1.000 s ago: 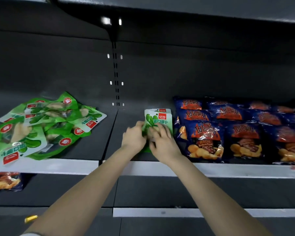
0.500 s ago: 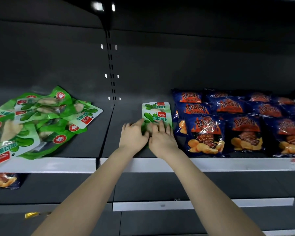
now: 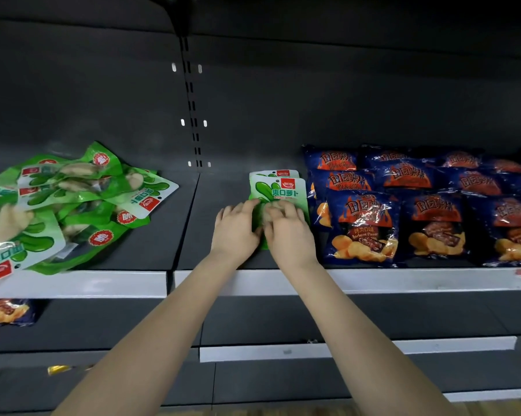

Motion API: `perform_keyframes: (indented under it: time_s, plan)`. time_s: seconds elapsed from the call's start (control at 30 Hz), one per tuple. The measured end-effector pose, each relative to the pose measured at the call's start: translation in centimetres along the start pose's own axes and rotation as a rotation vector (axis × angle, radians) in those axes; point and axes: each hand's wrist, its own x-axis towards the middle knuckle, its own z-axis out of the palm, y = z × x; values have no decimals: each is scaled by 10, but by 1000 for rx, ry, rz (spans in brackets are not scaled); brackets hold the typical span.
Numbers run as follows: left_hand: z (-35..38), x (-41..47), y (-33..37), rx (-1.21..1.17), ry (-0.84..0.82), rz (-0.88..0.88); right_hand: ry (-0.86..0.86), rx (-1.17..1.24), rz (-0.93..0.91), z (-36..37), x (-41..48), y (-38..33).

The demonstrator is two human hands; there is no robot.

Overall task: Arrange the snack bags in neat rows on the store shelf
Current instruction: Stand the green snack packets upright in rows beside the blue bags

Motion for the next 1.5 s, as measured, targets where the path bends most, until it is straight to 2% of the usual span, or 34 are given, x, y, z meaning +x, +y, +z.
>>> perform_keyframes:
  time_s: [0.1,0.27,0.43,0.6,0.77,1.0,1.1,1.27,1.5]
  plan:
    - [-1,0,0,-7,44,-17,4,-16,-40,-2,-4,-3]
    - [2,5,-4,3,36,-88,-199,-30,-37,2,0,-3]
    - [8,8,-6,36,6,-47,-348,-71,68,5,4,-1]
    - [5,7,-4,25,-20,-59,-370,-73,63,7,7,2]
    - [4,6,-3,56,-56,-69,-315,-1,63,7,7,2]
    - [-9,7,-12,7,42,-123,-165,-18,-20,-3,3,-3]
    - [-29,3,-25,46,77,-139,-183,-14,-3,-4,7,-11]
    - [-69,-19,-67,175,176,-193,-226,60,-101,7,14,-63]
    - [-118,-63,-133,286,242,-387,-313,114,-306,38,13,-146]
